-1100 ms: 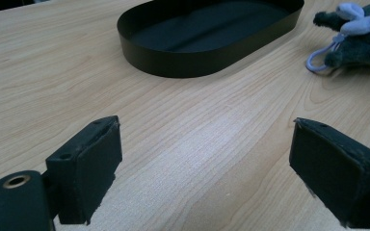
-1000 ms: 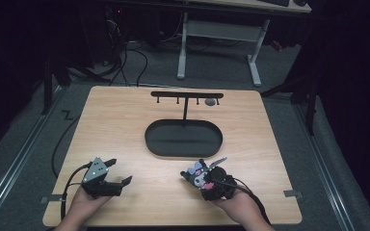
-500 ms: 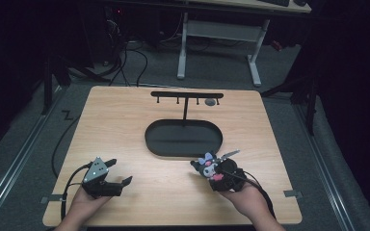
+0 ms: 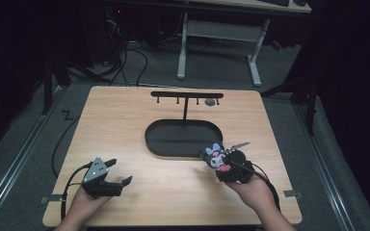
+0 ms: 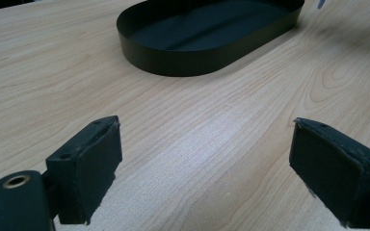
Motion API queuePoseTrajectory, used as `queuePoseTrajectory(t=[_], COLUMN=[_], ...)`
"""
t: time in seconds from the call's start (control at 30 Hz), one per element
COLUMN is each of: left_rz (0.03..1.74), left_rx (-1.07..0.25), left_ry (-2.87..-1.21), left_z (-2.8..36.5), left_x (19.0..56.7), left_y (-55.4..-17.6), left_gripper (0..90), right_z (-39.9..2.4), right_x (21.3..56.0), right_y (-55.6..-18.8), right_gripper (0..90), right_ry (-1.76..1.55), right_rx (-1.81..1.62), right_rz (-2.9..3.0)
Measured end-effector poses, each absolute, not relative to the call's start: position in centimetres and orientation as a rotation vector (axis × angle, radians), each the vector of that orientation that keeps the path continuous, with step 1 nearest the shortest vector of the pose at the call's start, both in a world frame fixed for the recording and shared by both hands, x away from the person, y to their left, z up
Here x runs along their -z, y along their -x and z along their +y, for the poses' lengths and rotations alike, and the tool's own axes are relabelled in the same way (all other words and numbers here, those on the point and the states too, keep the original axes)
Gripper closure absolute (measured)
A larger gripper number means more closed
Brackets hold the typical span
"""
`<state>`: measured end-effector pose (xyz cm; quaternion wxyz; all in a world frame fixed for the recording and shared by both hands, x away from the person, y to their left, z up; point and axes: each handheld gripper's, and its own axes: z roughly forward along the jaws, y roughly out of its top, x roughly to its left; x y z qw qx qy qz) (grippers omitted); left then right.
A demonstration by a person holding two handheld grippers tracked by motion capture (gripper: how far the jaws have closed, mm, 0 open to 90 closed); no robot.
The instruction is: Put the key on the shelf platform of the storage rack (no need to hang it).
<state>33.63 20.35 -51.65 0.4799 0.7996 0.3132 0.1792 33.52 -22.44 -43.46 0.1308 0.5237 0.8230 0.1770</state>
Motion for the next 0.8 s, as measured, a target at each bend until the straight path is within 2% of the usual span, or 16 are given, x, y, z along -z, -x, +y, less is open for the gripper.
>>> queuePoseTrajectory(t=[0.8], left_rz=[0.762], left_rx=[-0.436], left_ry=[-1.947], left_z=[20.4], left_x=[51.6], left_y=[-33.5], left_gripper=[12.1], right_z=[-21.9], right_x=[42.0], right_y=[-36.4], right_gripper=[47.3], right_ry=[-1.543], right_rx=[-0.530], right_rz=[2.343])
